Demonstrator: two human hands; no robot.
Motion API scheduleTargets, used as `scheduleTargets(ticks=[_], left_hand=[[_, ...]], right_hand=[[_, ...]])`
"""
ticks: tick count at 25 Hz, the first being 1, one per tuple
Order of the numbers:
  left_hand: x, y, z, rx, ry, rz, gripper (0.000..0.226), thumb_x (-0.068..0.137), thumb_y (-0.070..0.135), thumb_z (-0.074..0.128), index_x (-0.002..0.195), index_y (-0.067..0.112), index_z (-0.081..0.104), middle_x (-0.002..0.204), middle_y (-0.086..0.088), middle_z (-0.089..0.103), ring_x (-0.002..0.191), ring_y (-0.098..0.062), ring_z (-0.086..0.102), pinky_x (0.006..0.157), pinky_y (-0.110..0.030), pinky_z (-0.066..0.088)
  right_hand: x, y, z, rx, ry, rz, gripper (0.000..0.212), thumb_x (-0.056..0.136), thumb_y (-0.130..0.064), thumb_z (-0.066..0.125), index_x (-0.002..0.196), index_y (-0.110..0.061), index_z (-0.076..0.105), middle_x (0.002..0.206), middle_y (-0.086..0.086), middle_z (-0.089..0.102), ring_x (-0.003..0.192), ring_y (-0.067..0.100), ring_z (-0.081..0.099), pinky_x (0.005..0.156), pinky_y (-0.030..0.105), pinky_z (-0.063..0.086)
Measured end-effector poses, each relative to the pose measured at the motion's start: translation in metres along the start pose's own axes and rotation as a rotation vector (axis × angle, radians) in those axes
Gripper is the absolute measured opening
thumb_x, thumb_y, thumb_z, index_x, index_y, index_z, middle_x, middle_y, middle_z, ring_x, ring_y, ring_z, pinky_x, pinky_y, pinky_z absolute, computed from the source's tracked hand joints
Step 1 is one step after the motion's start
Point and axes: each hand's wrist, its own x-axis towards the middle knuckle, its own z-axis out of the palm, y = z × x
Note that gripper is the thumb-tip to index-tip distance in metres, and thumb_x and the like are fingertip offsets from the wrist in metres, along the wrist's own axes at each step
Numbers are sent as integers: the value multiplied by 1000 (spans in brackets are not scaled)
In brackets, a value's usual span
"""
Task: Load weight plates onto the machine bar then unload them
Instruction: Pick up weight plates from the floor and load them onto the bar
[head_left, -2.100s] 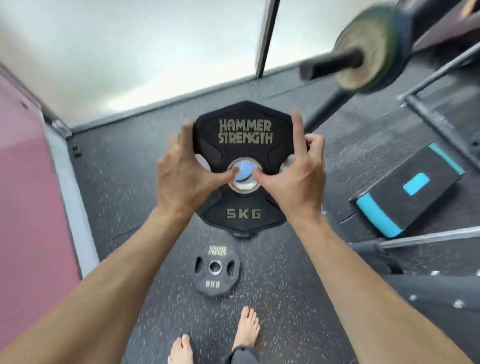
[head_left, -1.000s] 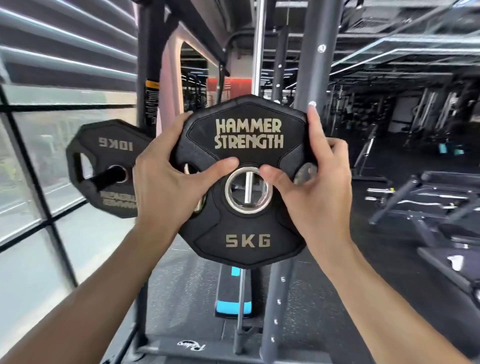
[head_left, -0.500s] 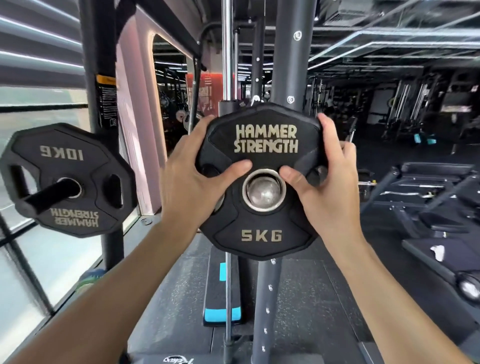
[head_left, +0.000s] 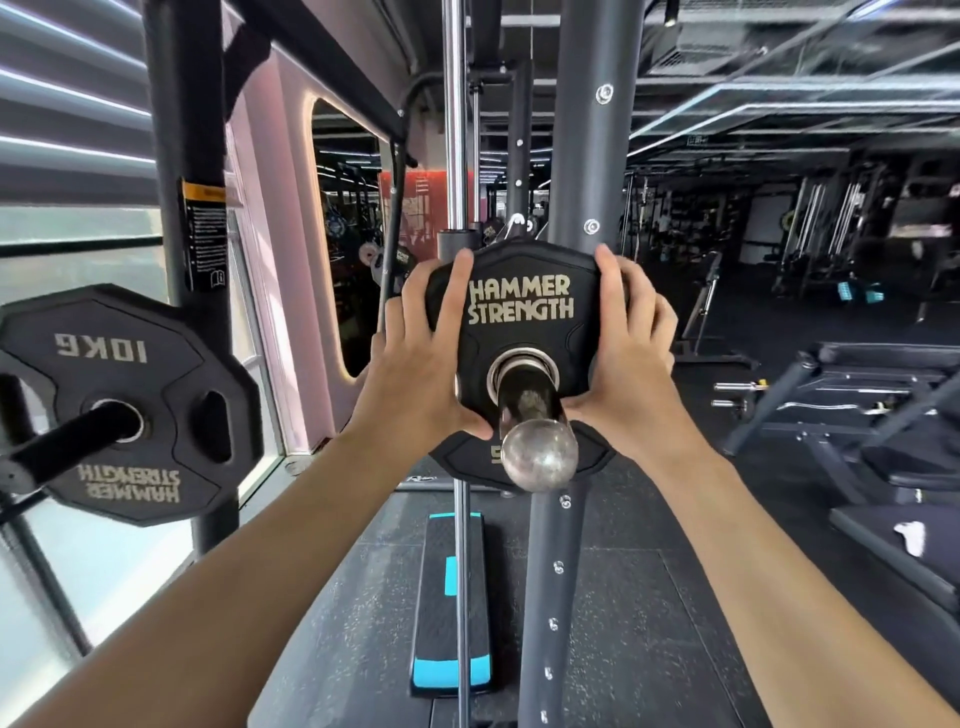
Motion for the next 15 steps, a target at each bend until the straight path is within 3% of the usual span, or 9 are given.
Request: scheduleTargets(ticks=[5,15], left_hand=[[29,-13,34,0,30,-51,161,39,46,99,156,29,-10,155,-15,17,130,-37,39,102,-57,45],[50,-23,70,46,95,-118,146,53,49,93,158,23,-5,155,-15,21,128,-34,42,101,-50,49]], right_hand=[[32,18,35,-50,96,-7,137,54,-34,93,158,-33,5,152,0,22,131,30,28,93,61,45],[66,35,64,-133,135,-15,137,50,-35,96,156,-31,10,148,2,28,126,32,36,88,61,50]])
